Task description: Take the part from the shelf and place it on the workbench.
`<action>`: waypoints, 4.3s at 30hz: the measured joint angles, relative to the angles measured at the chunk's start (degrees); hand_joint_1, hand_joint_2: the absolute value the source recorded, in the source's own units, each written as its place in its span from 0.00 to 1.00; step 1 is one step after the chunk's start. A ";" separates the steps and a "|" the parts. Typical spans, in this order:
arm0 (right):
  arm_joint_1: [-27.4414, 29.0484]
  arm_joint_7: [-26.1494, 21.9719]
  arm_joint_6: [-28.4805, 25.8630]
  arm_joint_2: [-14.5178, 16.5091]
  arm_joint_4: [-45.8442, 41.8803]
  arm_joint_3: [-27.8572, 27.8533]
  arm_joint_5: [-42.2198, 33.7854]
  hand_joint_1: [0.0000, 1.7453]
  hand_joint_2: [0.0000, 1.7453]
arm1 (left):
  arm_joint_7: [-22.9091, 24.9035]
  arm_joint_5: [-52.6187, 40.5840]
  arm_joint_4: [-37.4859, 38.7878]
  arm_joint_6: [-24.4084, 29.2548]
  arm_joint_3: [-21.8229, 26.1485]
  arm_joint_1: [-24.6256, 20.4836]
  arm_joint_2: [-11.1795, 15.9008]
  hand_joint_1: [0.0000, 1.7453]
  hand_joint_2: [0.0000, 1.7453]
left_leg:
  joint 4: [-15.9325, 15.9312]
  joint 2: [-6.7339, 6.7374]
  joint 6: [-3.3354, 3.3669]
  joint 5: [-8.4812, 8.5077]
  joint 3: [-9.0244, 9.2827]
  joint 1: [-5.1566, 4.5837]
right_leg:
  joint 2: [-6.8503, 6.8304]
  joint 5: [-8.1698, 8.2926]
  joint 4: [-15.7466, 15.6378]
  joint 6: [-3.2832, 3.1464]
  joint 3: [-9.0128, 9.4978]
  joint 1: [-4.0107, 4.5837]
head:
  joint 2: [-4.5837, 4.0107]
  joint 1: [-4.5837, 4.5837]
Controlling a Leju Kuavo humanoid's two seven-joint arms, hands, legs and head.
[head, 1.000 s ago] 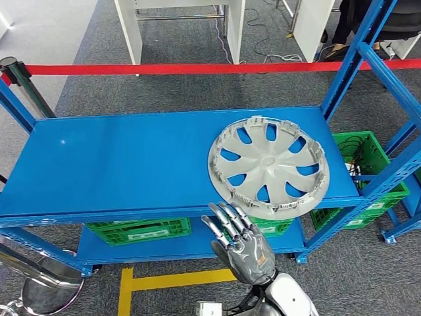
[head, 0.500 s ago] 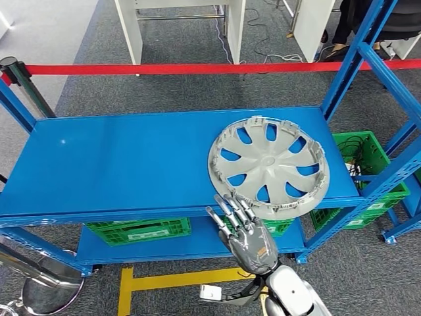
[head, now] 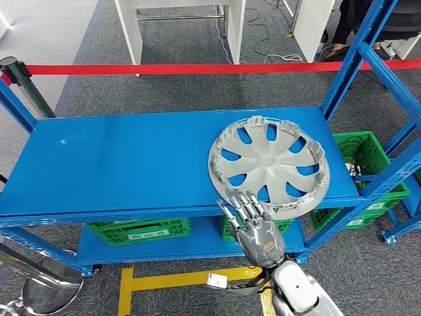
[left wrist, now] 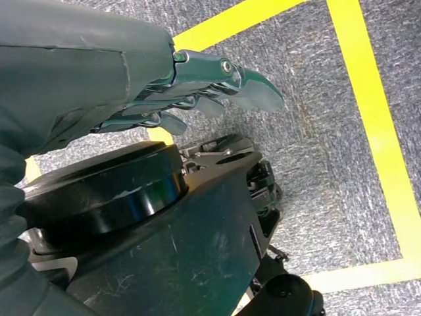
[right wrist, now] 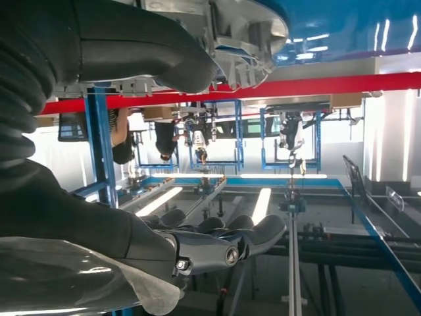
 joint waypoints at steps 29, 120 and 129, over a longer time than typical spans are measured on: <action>3.26 5.71 0.00 -6.77 0.34 -0.04 0.54 0.00 1.00 | -0.05 1.00 0.02 0.32 0.00 0.05 0.13 0.00 1.00 | 0.00 -0.01 0.00 0.00 -0.01 0.00 | 0.00 0.00 0.00 0.00 -0.01 0.00 | 0.00 0.01; -8.12 10.43 -0.02 -8.84 19.29 -2.82 1.75 0.00 1.00 | -0.25 1.32 0.02 0.35 -0.02 0.02 0.30 0.00 1.00 | 0.03 -0.01 0.00 0.00 -0.03 -0.01 | -0.02 0.01 0.00 0.01 -0.02 -0.01 | 0.00 0.01; -9.61 10.34 -0.02 -8.83 21.11 -2.15 1.77 0.00 1.00 | -0.35 1.44 0.02 0.25 0.00 0.02 0.30 0.00 1.00 | 0.03 -0.01 0.00 0.00 -0.04 -0.01 | -0.03 0.01 0.00 0.01 -0.02 -0.01 | 0.00 0.01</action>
